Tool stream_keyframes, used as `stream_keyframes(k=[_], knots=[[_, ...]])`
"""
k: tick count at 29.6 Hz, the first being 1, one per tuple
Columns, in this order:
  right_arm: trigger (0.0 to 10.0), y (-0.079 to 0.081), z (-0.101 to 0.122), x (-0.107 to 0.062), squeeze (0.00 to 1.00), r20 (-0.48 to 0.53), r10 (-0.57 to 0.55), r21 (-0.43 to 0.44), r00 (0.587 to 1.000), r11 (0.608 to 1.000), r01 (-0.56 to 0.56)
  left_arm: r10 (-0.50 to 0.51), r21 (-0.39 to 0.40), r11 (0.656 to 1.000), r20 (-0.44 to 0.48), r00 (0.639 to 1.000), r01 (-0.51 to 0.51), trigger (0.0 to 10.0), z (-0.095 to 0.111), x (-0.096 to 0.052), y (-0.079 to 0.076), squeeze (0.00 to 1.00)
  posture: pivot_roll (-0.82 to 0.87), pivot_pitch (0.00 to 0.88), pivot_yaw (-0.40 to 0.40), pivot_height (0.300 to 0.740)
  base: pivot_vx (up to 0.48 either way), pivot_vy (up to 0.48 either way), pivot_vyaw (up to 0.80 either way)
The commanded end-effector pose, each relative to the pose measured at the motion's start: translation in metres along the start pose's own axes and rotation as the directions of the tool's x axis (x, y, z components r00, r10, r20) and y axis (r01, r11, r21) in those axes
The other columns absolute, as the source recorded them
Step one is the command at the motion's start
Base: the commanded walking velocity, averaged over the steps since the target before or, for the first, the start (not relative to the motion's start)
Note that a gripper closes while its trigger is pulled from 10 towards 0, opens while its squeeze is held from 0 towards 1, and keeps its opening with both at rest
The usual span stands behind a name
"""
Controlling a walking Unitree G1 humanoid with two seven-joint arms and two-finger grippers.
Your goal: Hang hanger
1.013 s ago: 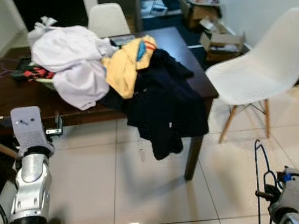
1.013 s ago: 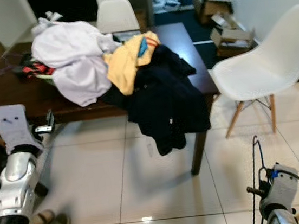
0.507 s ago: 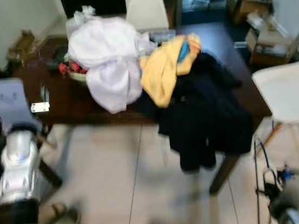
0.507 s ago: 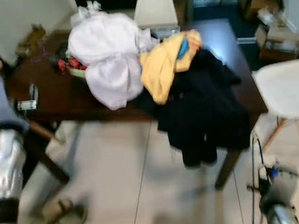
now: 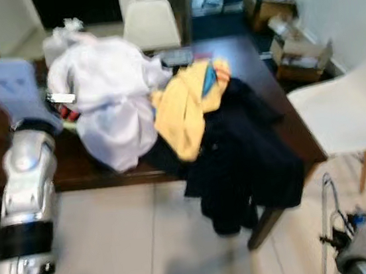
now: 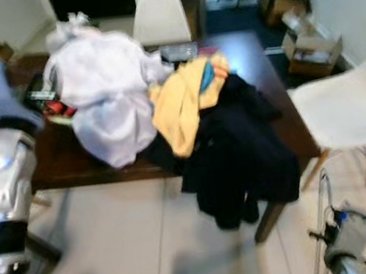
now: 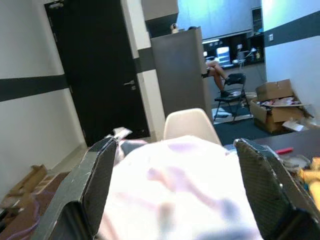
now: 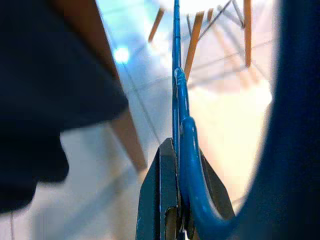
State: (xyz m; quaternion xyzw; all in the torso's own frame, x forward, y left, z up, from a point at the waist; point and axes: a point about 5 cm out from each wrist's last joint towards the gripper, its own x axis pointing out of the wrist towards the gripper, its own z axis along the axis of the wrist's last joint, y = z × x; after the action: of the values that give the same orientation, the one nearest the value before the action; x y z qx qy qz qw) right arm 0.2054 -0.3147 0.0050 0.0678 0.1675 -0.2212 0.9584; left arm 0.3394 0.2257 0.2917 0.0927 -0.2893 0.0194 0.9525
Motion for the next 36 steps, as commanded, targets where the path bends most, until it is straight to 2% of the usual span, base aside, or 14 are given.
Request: stream_keyframes(k=[1, 3, 10, 13, 18, 22, 24, 25, 28, 31, 36], knots=[[10.0, 0.009, -0.003, 0.0, 0.0, 0.0, 0.024, 0.02, 1.0, 1.0, -0.024, -0.002, 0.027, 1.0, -0.006, 1.0, 0.002, 10.0, 0.002, -0.001, 0.008, 0.0, 0.02, 0.107, 0.004, 0.74, 0.379, 0.0, 0.0], [10.0, 0.009, -0.003, 0.0, 0.0, 0.001, 0.024, 0.02, 1.0, 0.999, -0.024, -0.008, 0.03, 0.999, -0.008, 1.0, 0.008, 10.0, 0.002, 0.0, 0.008, 0.0, 0.02, 0.107, 0.004, 0.74, 0.375, 0.0, 0.0], [10.0, 0.011, -0.006, -0.001, 0.0, 0.003, 0.023, 0.024, 1.0, 0.999, -0.023, -0.012, -0.007, 1.0, -0.091, 0.996, 0.012, 10.0, -0.018, -0.001, 0.007, 0.0, 0.01, 0.098, 0.013, 0.74, 0.359, 0.0, 0.0], [10.0, 0.012, -0.006, -0.002, 0.0, 0.005, 0.022, 0.027, 1.0, 0.999, -0.023, -0.026, -0.035, 0.999, -0.137, 0.99, 0.021, 10.0, -0.027, 0.002, -0.007, 0.0, 0.01, 0.098, 0.018, 0.74, 0.165, 0.0, 0.0], [10.0, 0.011, -0.006, -0.002, 0.0, 0.007, 0.022, 0.031, 1.0, 0.999, -0.022, -0.007, -0.031, 1.0, -0.184, 0.983, 0.002, 10.0, -0.033, 0.004, -0.017, 0.0, 0.01, 0.1, 0.014, 0.74, 0.0, 0.0, 0.0], [10.0, 0.009, -0.006, -0.003, 0.0, 0.008, 0.023, 0.031, 1.0, 0.999, -0.023, 0.051, -0.048, 0.997, -0.257, 0.965, -0.065, 10.0, -0.044, 0.001, -0.014, 0.0, 0.01, 0.108, 0.011, 0.74, 0.0, 0.0, 0.0], [10.0, 0.007, -0.006, -0.003, 0.0, 0.008, 0.021, 0.031, 1.0, 0.999, -0.021, 0.076, -0.062, 0.993, -0.326, 0.942, -0.102, 10.0, -0.054, -0.005, -0.011, 0.0, 0.01, 0.111, 0.01, 0.74, 0.0, 0.0, 0.0], [10.0, 0.007, -0.006, -0.003, 0.0, 0.008, 0.021, 0.031, 1.0, 0.999, -0.021, 0.076, -0.062, 0.993, -0.326, 0.942, -0.102, 10.0, -0.054, -0.005, -0.011, 0.0, 0.01, 0.111, 0.01, 0.74, 0.0, 0.0, 0.0], [10.0, 0.006, -0.005, -0.003, 0.0, 0.009, 0.018, 0.031, 1.0, 0.999, -0.018, 0.101, -0.064, 0.988, -0.417, 0.903, -0.14, 10.0, -0.069, -0.014, -0.005, 0.0, 0.01, 0.118, 0.012, 0.74, 0.0, 0.0, 0.0], [10.0, 0.006, -0.005, -0.003, 0.0, 0.011, 0.015, 0.031, 1.0, 0.999, -0.015, 0.093, -0.053, 0.99, -0.459, 0.884, -0.132, 10.0, -0.076, -0.016, -0.002, 0.0, 0.0, 0.121, 0.012, 0.74, 0.0, 0.0, 0.0], [10.0, 0.006, -0.005, -0.003, 0.0, 0.013, 0.013, 0.032, 1.0, 0.999, -0.013, 0.075, -0.05, 0.992, -0.481, 0.873, -0.113, 10.0, -0.08, -0.016, -0.001, 0.0, 0.0, 0.124, 0.013, 0.74, 0.0, 0.0, 0.0]])
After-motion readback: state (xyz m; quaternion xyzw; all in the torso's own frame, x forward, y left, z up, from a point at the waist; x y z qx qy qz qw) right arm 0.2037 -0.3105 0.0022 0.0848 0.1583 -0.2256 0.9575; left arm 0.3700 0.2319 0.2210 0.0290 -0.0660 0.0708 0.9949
